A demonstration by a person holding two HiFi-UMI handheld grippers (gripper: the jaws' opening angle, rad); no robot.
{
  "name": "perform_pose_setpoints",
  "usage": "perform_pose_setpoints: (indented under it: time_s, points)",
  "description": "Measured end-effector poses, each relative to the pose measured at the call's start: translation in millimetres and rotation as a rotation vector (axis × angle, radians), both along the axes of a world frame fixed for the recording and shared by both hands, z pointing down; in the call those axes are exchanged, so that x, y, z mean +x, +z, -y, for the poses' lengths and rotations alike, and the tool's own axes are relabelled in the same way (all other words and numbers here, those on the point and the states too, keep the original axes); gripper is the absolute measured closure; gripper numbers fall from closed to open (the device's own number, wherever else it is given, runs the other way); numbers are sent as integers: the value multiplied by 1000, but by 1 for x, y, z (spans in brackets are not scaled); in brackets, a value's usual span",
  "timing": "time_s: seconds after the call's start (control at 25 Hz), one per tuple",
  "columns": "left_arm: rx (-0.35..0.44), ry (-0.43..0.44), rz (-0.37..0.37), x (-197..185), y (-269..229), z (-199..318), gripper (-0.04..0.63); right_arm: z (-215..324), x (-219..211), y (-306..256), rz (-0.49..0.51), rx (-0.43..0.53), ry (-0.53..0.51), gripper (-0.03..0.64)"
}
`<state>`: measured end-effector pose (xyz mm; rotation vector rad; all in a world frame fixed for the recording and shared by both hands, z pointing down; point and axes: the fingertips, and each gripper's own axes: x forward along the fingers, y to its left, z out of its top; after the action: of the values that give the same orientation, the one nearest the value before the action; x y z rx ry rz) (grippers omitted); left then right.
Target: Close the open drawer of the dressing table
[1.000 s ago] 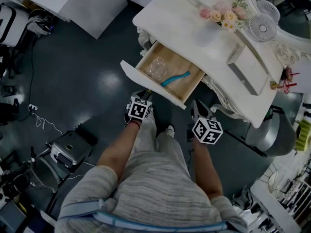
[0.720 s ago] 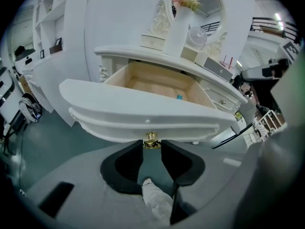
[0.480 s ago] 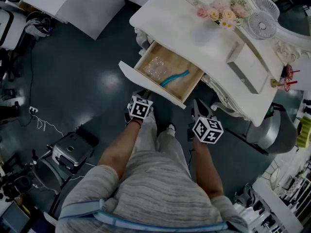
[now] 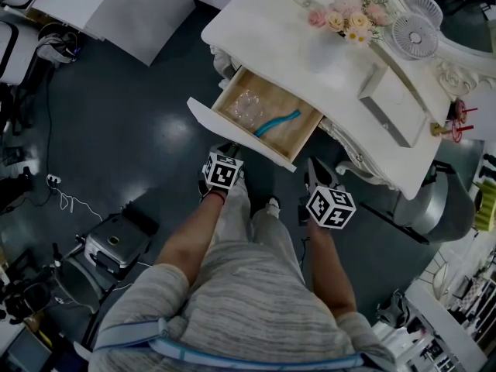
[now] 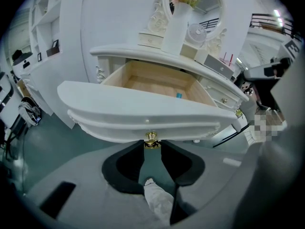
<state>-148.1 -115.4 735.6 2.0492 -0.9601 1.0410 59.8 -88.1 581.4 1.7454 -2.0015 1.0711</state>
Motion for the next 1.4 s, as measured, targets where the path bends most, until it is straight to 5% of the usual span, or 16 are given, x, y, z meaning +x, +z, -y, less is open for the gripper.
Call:
perform_pose_setpoints:
  time_s: [1.4]
  points:
    - [21,74,-16,52,-1,76,476,23,32,7,12,-13,99,597]
